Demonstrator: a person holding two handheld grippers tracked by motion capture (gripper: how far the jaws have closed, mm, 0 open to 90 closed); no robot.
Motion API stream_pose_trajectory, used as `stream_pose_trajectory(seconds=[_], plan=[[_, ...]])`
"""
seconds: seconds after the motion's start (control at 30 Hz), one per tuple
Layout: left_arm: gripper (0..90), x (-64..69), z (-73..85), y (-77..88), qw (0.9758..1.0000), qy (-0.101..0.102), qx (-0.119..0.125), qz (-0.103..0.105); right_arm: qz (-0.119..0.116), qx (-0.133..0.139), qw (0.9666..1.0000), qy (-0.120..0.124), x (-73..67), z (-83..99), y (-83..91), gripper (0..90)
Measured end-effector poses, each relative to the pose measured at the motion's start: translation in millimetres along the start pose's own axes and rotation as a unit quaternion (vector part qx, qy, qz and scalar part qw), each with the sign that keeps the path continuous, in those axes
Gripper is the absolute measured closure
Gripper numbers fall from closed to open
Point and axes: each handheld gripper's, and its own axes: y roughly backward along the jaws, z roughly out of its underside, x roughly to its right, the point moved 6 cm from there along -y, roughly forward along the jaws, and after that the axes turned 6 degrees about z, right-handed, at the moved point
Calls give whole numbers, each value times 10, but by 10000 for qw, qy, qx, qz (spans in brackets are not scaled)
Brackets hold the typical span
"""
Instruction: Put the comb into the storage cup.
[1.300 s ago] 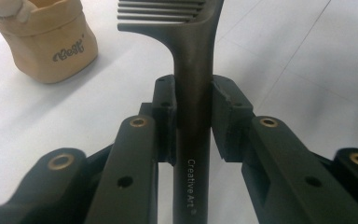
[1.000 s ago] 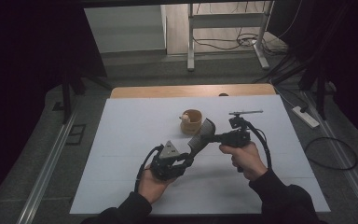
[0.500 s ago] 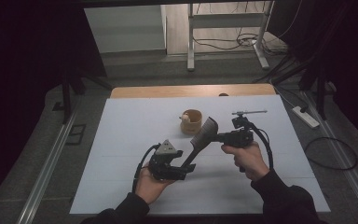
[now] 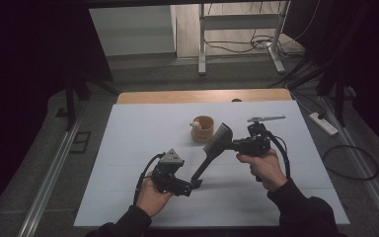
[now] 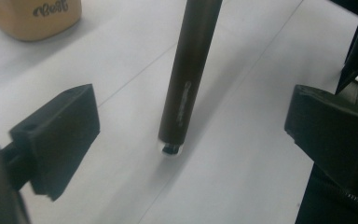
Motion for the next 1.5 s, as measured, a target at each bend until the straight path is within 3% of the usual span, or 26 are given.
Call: stream_pose_trajectory(seconds=[0.17, 0.5, 0.67, 1.07, 1.5], plan=[[11, -26, 41, 41, 10000, -2, -32, 35, 54, 45, 10000, 39, 17, -9, 20, 836], [7, -44, 131, 162, 9996, -89, -176, -225, 253, 33, 9995, 185, 40, -11, 39, 836], [6, -39, 153, 228, 9998, -68, -74, -196, 299, 72, 9994, 182, 54, -23, 64, 836], [4, -66, 295, 396, 9997, 92, -30, -212, 365, 195, 9990, 195, 70, -59, 116, 836], [7, -68, 496, 644, 9989, 342, 224, -220, 441, 328, 9982, 238, 79, -122, 176, 836]])
